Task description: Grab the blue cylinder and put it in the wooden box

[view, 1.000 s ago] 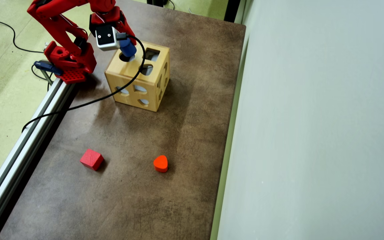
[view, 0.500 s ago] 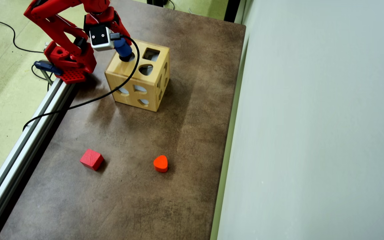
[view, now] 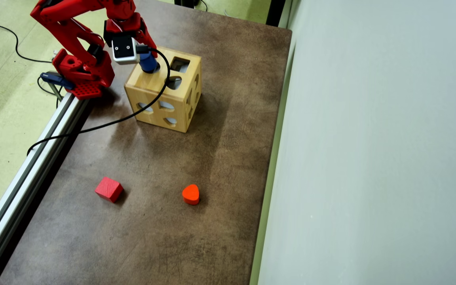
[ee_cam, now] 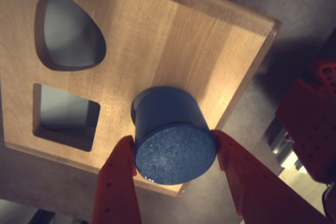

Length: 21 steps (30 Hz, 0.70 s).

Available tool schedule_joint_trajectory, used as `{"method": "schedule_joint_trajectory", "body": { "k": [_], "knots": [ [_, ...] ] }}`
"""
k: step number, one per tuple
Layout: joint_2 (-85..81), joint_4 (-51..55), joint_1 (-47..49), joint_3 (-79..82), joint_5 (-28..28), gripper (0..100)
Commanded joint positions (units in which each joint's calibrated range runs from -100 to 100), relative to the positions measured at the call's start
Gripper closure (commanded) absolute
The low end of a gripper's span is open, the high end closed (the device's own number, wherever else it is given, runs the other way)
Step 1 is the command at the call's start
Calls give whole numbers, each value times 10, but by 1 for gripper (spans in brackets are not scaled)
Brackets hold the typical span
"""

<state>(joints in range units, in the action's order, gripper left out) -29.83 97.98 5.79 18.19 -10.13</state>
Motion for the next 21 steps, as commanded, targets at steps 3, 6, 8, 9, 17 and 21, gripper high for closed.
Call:
{"method": "schedule_joint_trajectory", "body": {
  "k": [3,6,8,9,17,21],
  "knots": [
    [27,1,-4,-11,2,89],
    [51,-22,-4,-11,2,88],
    [65,-40,-4,-11,2,88],
    [69,-45,-4,-11,0,88],
    [62,-47,4,-12,-4,74],
    [47,-47,4,-14,-5,69]
  ]
}}
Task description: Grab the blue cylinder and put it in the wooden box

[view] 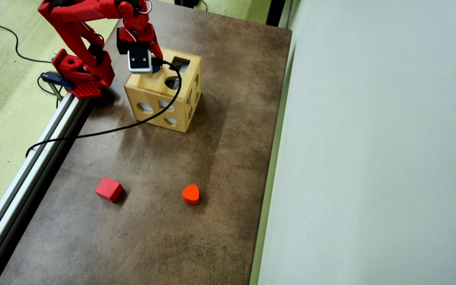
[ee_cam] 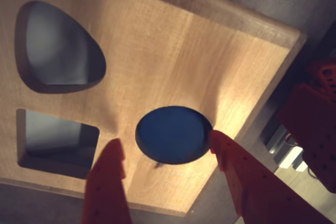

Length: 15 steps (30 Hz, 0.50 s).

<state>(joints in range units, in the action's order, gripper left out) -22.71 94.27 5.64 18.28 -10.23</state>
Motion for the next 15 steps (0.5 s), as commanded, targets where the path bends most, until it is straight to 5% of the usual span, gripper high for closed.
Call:
{"method": "schedule_joint_trajectory", "body": {
  "k": [1,15],
  "knots": [
    [-29,-10,5,-18,-4,69],
    [-221,-1,-2,-102,5,69]
  ]
}}
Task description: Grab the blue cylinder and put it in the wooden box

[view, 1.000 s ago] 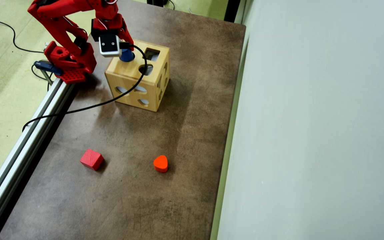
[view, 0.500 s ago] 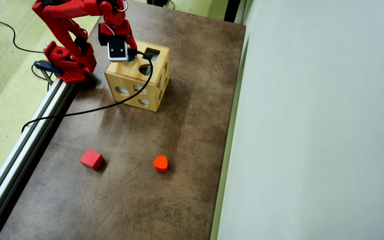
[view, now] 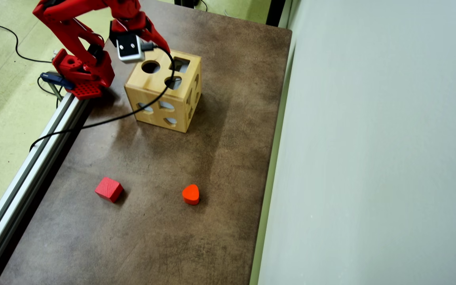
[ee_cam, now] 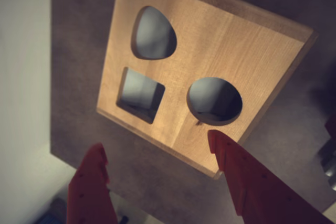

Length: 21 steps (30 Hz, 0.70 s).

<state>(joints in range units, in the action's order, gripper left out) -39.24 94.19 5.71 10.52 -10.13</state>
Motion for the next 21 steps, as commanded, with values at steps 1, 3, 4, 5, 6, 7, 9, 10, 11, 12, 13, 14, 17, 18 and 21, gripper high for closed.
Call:
{"method": "schedule_joint_trajectory", "body": {
  "k": [1,3,4,5,6,7,9,10,11,12,13,14,17,18,21],
  "knots": [
    [-73,0,-3,-22,11,69],
    [-107,1,-3,-22,29,71],
    [-122,1,-3,-22,40,72],
    [-135,2,-3,-21,50,75],
    [-150,2,-3,-21,58,77],
    [-163,3,-3,-21,64,81],
    [-186,6,-3,-20,68,88],
    [-197,11,-3,-20,68,91],
    [-207,16,-2,-20,68,95],
    [-219,20,-2,-20,69,97],
    [-231,23,-2,-20,69,99],
    [-245,24,-2,-20,69,99],
    [-292,24,-3,-22,69,98],
    [-308,25,-3,-20,68,98],
    [-346,25,-4,-20,68,98]
  ]
}}
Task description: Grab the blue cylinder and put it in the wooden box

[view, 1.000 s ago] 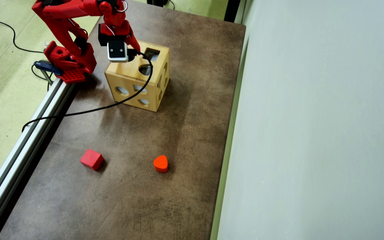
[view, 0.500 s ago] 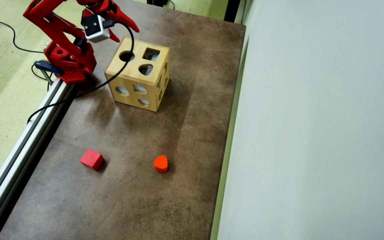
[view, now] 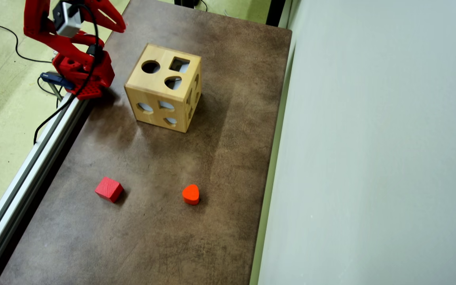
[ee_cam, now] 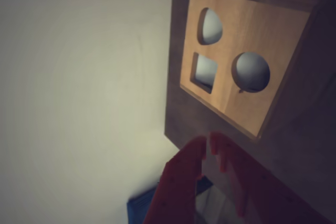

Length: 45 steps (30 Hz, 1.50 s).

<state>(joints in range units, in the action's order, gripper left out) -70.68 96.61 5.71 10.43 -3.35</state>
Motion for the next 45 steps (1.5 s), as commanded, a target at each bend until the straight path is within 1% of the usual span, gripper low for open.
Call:
{"method": "schedule_joint_trajectory", "body": {
  "k": [1,9,18,25,41,45],
  "knots": [
    [-39,1,-4,-19,-1,98],
    [-107,2,-6,-18,0,98],
    [-170,15,-36,-14,0,98],
    [-247,14,-42,74,0,98],
    [-250,14,-53,98,-1,98],
    [-250,13,-71,98,-1,98]
  ]
}}
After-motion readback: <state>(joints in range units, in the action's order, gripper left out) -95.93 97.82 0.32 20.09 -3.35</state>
